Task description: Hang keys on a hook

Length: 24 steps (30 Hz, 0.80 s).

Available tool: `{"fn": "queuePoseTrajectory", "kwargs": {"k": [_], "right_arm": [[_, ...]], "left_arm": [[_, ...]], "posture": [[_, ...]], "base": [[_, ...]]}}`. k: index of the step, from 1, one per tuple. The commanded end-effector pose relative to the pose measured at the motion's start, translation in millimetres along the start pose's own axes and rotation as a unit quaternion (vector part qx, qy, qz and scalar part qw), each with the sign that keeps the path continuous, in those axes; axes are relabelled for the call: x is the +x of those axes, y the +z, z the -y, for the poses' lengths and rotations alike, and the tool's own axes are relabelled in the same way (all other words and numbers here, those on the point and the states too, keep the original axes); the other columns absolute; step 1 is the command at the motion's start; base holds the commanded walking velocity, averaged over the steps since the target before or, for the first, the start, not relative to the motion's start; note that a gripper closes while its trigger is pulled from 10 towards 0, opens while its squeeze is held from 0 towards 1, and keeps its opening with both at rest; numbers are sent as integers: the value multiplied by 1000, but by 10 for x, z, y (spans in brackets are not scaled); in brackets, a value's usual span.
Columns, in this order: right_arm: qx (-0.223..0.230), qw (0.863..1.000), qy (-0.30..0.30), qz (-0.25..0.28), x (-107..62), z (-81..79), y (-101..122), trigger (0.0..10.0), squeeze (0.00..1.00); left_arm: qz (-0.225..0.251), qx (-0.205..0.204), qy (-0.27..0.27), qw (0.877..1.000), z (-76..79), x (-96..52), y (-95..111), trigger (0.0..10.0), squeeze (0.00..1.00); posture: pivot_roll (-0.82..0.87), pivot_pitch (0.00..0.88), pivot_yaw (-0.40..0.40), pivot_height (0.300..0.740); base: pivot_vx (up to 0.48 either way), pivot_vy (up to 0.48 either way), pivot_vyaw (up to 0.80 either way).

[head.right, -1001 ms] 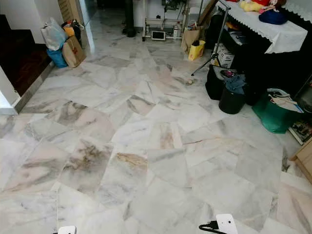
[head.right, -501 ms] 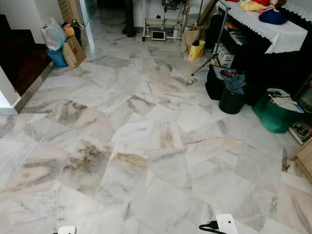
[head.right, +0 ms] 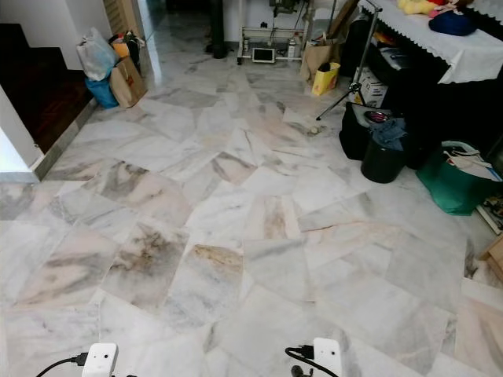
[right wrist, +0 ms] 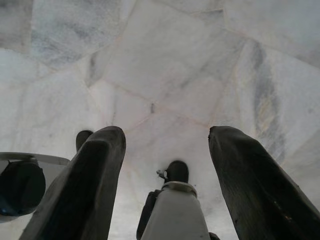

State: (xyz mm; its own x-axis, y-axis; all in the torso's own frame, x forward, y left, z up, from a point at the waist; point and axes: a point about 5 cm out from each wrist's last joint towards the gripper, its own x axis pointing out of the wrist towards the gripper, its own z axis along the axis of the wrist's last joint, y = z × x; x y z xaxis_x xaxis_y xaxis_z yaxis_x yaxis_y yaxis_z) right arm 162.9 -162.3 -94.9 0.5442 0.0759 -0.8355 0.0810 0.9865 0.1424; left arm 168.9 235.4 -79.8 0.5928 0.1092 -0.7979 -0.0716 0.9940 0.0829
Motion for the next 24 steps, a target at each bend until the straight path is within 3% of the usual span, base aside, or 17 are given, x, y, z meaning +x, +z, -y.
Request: {"fn": "queuePoseTrajectory", "kwargs": {"k": [1, 10, 13, 24], "right_arm": [[-3, 1000, -9, 5, -7, 84, 45, 10000, 0], [-5, 1000, -23, 16, -24, 277, 193, 10000, 0], [4, 999, -28, 16, -36, 363, 245, 10000, 0], [4, 1000, -28, 14, -23, 339, 291, 10000, 0]], "left_arm": [[-6, -3, -1, 1000, -1, -5, -28, 10000, 0], [-4, -14, -3, 1000, 65, 4, -28, 10000, 0], [-8, -11, 2, 1000, 65, 0, -49, 10000, 0], [-13, -5, 1, 1000, 59, -11, -93, 10000, 0]], "posture": [[139, 0, -54, 740], [147, 0, -78, 740], [146, 0, -80, 740], [141, 0, -61, 740]], "base": [[0, 0, 0], [0, 0, -47], [0, 0, -785], [0, 0, -775]]}}
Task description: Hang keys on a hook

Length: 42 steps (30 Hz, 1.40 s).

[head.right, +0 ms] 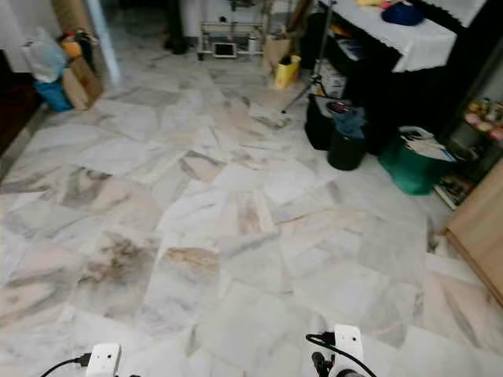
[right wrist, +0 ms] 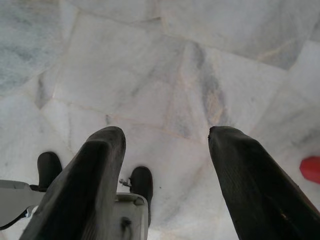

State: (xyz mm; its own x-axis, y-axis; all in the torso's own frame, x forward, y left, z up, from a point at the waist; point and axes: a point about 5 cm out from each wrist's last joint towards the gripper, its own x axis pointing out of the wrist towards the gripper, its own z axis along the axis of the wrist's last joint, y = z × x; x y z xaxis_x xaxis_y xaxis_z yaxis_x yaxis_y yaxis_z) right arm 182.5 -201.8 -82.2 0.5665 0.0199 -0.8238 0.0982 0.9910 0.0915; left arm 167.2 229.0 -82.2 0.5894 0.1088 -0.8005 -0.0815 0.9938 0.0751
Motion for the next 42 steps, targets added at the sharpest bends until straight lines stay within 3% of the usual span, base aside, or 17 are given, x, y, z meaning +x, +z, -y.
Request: {"fn": "queuePoseTrajectory", "kwargs": {"k": [1, 10, 15, 21, 42], "right_arm": [[12, 1000, -1, -3, 8, -27, 1, 10000, 0], [13, 1000, 1, -21, 1, -88, -125, 10000, 0], [15, 1000, 4, -22, 8, -119, -122, 10000, 0], [17, 1000, 4, -18, 13, -134, -105, 10000, 0], [19, 1000, 0, -16, 12, -105, -84, 10000, 0]], "left_arm": [[-11, 2, 2, 1000, -8, -14, -64, 10000, 0], [-6, 6, -5, 1000, -5, -6, -27, 10000, 0], [-5, 36, -10, 999, 9, 1, -4, 10000, 0], [1, 15, -5, 1000, 1, 11, 43, 10000, 0], [0, 23, -14, 1000, 53, 19, 55, 10000, 0]], "posture": [[141, 0, -61, 740], [147, 0, -53, 740], [142, 0, -50, 740], [142, 0, -53, 740], [133, 0, -59, 740]], "base": [[0, 0, -775], [0, 0, -775], [0, -96, -775], [0, -237, -775], [0, 0, -772]]}}
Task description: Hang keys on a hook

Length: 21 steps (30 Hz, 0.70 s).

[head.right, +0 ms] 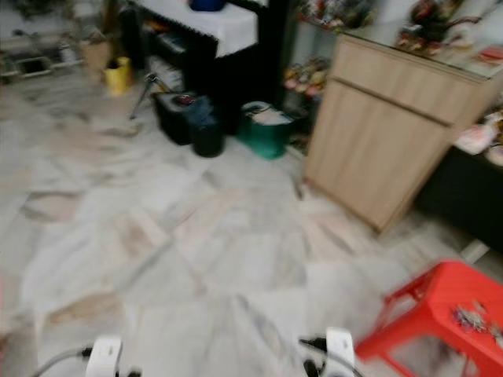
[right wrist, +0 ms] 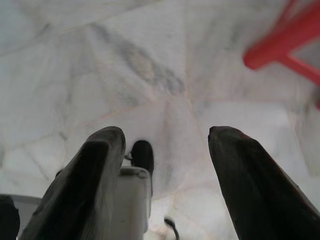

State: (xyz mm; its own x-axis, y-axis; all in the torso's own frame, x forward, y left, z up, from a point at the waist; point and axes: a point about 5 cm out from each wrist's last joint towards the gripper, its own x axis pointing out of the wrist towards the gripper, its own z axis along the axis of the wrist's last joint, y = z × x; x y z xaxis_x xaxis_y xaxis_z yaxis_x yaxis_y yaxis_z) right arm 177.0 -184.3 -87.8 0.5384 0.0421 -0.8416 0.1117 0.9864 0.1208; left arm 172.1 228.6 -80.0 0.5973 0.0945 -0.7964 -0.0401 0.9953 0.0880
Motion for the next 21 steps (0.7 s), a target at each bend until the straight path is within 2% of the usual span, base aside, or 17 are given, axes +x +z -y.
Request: {"fn": "queuePoseTrajectory", "kwargs": {"k": [1, 21], "right_arm": [[5, 1000, -8, 2, -8, 56, 18, 10000, 0], [10, 1000, -8, 3, -10, 60, 9, 10000, 0]], "left_arm": [[-3, 3, -9, 1000, 49, 9, 8, 10000, 0], [3, 2, -10, 1000, 53, 10, 23, 10000, 0]], "posture": [[133, 0, -59, 740], [155, 0, -65, 740]], "base": [[0, 0, -763], [0, 0, -755]]}}
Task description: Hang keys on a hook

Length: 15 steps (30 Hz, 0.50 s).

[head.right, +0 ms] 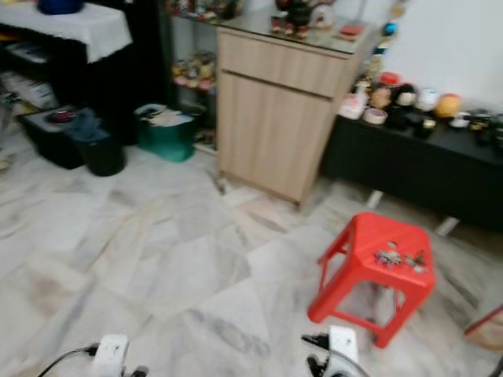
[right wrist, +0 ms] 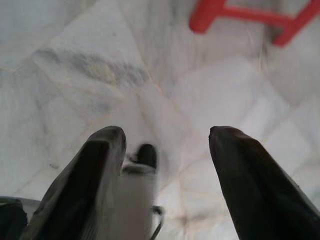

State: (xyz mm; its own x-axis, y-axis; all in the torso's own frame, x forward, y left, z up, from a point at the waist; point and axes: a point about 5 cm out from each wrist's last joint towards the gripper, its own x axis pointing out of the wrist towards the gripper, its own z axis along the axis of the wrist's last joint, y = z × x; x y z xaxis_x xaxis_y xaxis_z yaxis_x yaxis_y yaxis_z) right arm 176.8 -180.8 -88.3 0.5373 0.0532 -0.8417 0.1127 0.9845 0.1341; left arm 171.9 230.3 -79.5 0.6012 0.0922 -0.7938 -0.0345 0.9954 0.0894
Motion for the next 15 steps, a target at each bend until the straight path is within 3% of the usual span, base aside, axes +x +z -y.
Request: {"fn": "queuePoseTrajectory", "kwargs": {"k": [1, 15], "right_arm": [[8, 1000, -14, 4, -16, 92, 14, 10000, 0], [14, 1000, -19, 8, -14, 100, 38, 10000, 0]], "left_arm": [[0, -1, -9, 1000, 67, 13, 20, 10000, 0], [4, 9, -18, 1000, 116, 33, 83, 10000, 0]], "posture": [[155, 0, -64, 740], [141, 0, -52, 740]], "base": [[0, 0, -750], [0, 0, -746]]}}
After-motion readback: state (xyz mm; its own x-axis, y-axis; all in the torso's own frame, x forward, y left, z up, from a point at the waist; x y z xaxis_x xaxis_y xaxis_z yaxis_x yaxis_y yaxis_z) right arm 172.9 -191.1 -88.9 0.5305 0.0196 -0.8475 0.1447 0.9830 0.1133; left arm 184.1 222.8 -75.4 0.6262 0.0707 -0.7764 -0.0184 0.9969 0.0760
